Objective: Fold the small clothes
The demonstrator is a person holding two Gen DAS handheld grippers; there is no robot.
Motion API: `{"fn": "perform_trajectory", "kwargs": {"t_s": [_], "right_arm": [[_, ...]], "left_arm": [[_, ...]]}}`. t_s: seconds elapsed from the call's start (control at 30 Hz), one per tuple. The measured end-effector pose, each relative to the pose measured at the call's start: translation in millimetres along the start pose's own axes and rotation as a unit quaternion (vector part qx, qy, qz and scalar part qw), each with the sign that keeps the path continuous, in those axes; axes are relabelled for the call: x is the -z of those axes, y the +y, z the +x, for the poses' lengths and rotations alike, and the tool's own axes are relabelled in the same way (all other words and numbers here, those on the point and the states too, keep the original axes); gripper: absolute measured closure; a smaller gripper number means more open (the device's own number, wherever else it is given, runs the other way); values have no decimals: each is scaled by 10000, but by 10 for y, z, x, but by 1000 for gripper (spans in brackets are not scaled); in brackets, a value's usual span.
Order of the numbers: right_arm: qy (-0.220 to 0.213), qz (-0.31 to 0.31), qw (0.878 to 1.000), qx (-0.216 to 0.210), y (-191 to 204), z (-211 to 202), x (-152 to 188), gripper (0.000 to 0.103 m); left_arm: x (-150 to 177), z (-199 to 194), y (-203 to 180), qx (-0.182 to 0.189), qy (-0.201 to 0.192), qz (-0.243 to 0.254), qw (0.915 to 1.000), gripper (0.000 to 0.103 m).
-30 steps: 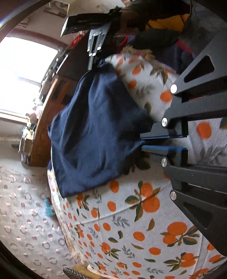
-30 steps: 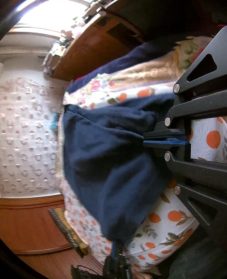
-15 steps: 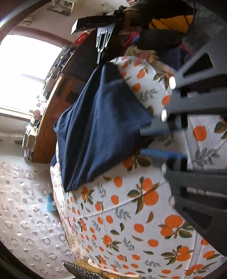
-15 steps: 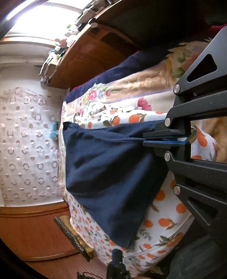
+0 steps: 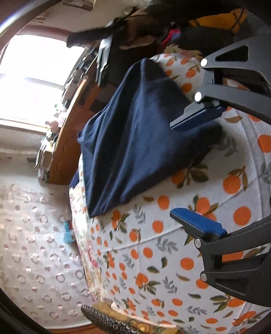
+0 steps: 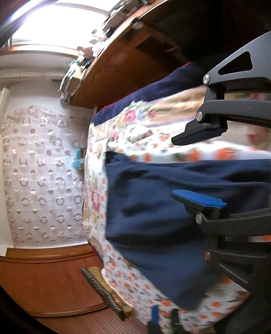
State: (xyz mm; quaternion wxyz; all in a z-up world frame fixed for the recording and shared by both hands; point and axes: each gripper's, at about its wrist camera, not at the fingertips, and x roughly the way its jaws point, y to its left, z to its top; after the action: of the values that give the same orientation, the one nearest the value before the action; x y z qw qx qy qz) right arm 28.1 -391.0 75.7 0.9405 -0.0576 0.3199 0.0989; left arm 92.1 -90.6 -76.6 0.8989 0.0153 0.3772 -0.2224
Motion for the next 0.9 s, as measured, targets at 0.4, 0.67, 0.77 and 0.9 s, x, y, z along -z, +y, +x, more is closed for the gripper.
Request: {"fn": "perform_trajectory", "kwargs": {"t_s": [0.4, 0.67, 0.77, 0.9], "right_arm": [[729, 576, 9949, -393, -161, 1413, -808, 68], [559, 559, 9968, 79, -386, 1335, -900, 102], [513, 618, 9956, 475, -495, 1345, -870, 102], [434, 513, 9965, 502, -490, 1272, -843, 102]], "left_arm": [[82, 12, 100, -44, 16, -169, 9998, 27], [128, 110, 76, 175, 214, -220, 9994, 27], [135, 137, 40, 182, 290, -161, 9993, 27], [134, 161, 18, 169, 348, -112, 9992, 27]]}}
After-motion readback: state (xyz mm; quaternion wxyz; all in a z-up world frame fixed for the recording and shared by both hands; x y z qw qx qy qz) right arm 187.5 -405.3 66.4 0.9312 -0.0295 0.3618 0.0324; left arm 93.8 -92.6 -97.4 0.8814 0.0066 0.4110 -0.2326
